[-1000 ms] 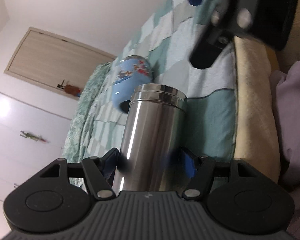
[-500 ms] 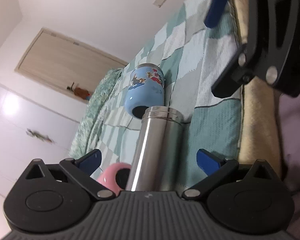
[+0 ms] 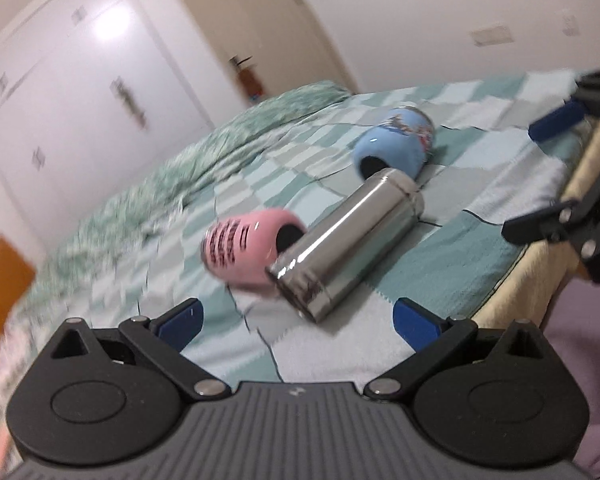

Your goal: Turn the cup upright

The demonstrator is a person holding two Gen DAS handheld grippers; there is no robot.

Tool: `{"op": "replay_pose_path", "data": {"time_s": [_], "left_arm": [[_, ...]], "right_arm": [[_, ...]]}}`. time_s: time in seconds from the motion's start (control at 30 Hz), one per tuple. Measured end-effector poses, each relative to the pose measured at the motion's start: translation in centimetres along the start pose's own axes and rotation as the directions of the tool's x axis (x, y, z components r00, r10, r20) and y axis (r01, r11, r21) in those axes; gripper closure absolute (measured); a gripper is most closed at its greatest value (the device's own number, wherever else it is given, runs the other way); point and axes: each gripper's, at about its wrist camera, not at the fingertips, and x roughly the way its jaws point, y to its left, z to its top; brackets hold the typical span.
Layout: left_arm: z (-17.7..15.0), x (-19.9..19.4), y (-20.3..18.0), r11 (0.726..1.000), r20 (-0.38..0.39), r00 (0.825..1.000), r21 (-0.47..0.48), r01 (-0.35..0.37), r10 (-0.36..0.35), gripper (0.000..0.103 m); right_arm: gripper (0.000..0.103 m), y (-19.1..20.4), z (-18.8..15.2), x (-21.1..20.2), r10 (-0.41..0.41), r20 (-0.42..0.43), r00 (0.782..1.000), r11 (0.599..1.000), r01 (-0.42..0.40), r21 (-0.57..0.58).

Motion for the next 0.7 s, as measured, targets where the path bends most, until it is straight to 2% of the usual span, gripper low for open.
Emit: {"op": "replay_pose_path", "data": {"time_s": [0.1,0.23,0.4,0.57,0.63,0.7], "left_arm": [[-0.4,-0.3,1.1,0.998,-0.015,1.000,-0.066,-0.009,0.008,0.000],[-0.9,0.1,2.3,0.990,-0.029,0.999,-0.135,-0.037,0.033,0.000],[-1.5,0.8,4.1,0.973,-0.051,0.998,-0.227,-0.051,0.040,0.000],[-2.0,1.5,4.8,0.965,-0.075,0.996,-0.253,-0.068,0.050,0.000],[-2.3,1.7,5.1,0.965,-0.082,0.996,-0.255,-0.066,0.047,0.000],[-2.5,1.8,5.5,0.965,-0.085,0.995,-0.254,-0.067,0.047,0.000]], "right_arm": [[0.000,0.8,0.6,0.4,0.006,-0.005,1.000,0.998,-0.007,-0.068],[0.000,2.1,2.2,1.6,0.029,-0.013,0.999,0.967,-0.032,-0.253],[0.000,3.9,5.4,4.9,0.084,-0.080,0.993,0.860,-0.113,-0.498],[0.000,5.9,8.2,9.6,0.115,-0.188,0.975,0.739,-0.211,-0.640],[0.000,6.6,9.3,11.2,0.141,-0.257,0.956,0.708,-0.279,-0.649],[0.000,6.8,9.8,12.8,0.173,-0.335,0.926,0.682,-0.358,-0.638]]}}
